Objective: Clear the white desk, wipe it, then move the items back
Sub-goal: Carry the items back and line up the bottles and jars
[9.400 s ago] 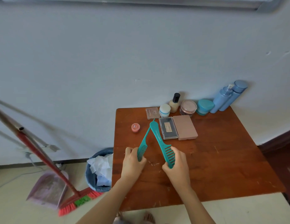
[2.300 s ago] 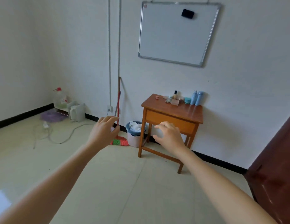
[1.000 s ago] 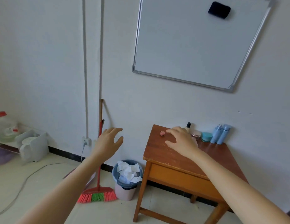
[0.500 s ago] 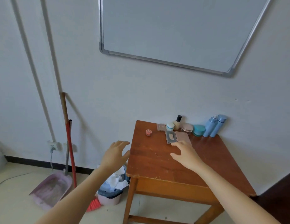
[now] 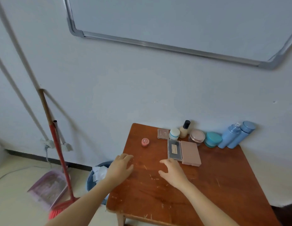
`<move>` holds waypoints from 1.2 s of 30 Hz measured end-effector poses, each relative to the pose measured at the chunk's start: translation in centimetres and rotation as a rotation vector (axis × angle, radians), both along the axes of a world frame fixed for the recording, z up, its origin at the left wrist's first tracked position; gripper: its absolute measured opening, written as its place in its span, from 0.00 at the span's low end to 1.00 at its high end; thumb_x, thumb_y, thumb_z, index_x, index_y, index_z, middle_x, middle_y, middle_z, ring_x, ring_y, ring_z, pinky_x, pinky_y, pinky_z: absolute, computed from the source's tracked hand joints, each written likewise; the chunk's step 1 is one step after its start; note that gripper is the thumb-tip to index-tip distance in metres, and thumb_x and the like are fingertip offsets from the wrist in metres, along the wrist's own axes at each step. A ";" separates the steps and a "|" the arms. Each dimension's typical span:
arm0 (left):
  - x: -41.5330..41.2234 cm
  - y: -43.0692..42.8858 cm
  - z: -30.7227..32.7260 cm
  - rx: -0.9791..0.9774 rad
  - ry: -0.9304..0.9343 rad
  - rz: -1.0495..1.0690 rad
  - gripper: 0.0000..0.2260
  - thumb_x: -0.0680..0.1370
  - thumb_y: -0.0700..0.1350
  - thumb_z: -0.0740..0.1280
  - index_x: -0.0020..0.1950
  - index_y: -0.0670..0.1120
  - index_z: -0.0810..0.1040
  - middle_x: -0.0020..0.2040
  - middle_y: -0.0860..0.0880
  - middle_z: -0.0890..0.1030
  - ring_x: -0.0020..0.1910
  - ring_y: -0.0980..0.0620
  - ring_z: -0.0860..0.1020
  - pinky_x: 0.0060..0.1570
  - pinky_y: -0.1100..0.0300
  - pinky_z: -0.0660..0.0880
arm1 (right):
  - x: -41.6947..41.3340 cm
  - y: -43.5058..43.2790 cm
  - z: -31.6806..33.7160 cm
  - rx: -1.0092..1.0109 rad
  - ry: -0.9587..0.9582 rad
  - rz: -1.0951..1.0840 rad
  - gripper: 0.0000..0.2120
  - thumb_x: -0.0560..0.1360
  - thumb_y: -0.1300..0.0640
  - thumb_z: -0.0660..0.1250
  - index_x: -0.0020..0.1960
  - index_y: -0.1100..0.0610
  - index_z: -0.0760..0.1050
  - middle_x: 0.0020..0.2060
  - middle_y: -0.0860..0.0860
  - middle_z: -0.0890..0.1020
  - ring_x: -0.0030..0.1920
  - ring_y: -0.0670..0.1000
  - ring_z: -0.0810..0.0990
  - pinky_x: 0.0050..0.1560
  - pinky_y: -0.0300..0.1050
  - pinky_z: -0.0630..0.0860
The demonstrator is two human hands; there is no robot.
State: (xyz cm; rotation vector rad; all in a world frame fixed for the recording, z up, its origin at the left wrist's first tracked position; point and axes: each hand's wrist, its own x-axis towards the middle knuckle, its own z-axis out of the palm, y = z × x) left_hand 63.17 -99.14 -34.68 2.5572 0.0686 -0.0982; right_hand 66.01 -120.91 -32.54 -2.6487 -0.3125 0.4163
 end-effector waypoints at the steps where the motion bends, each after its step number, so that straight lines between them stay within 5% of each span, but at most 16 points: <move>1: 0.7 0.2 -0.4 0.021 0.022 -0.016 0.18 0.79 0.49 0.57 0.69 0.50 0.66 0.68 0.52 0.69 0.65 0.52 0.66 0.62 0.58 0.67 | 0.6 0.4 -0.5 -0.006 0.009 -0.003 0.20 0.76 0.51 0.63 0.67 0.49 0.66 0.66 0.49 0.68 0.67 0.49 0.66 0.65 0.44 0.66; 10: 8.6 -0.3 -2.0 0.135 0.038 -0.179 0.21 0.77 0.49 0.58 0.71 0.50 0.61 0.70 0.50 0.64 0.66 0.50 0.66 0.63 0.57 0.67 | 4.5 2.7 -2.6 -0.044 -0.014 -0.102 0.21 0.76 0.50 0.63 0.67 0.48 0.66 0.66 0.48 0.67 0.67 0.48 0.64 0.66 0.43 0.65; 18: 12.7 -3.1 -3.6 0.200 0.080 -0.243 0.26 0.77 0.46 0.60 0.73 0.55 0.56 0.75 0.51 0.54 0.72 0.47 0.56 0.69 0.51 0.59 | 9.0 0.6 -2.6 -0.095 -0.063 -0.050 0.22 0.77 0.51 0.60 0.70 0.48 0.62 0.71 0.50 0.62 0.72 0.50 0.59 0.69 0.45 0.62; 23: 13.8 -3.8 -3.9 0.272 0.094 -0.298 0.20 0.78 0.42 0.56 0.70 0.53 0.65 0.75 0.52 0.56 0.71 0.46 0.57 0.67 0.51 0.60 | 12.5 0.5 -2.2 -0.089 -0.130 0.031 0.22 0.77 0.53 0.60 0.70 0.50 0.62 0.71 0.52 0.62 0.70 0.52 0.60 0.67 0.46 0.64; 36: 8.4 -0.3 -3.9 0.128 0.014 -0.043 0.19 0.80 0.46 0.54 0.71 0.56 0.63 0.68 0.55 0.66 0.65 0.55 0.65 0.63 0.61 0.66 | 17.7 4.4 -4.0 -0.422 -0.089 0.207 0.29 0.74 0.55 0.61 0.72 0.52 0.52 0.71 0.60 0.58 0.68 0.63 0.57 0.66 0.52 0.62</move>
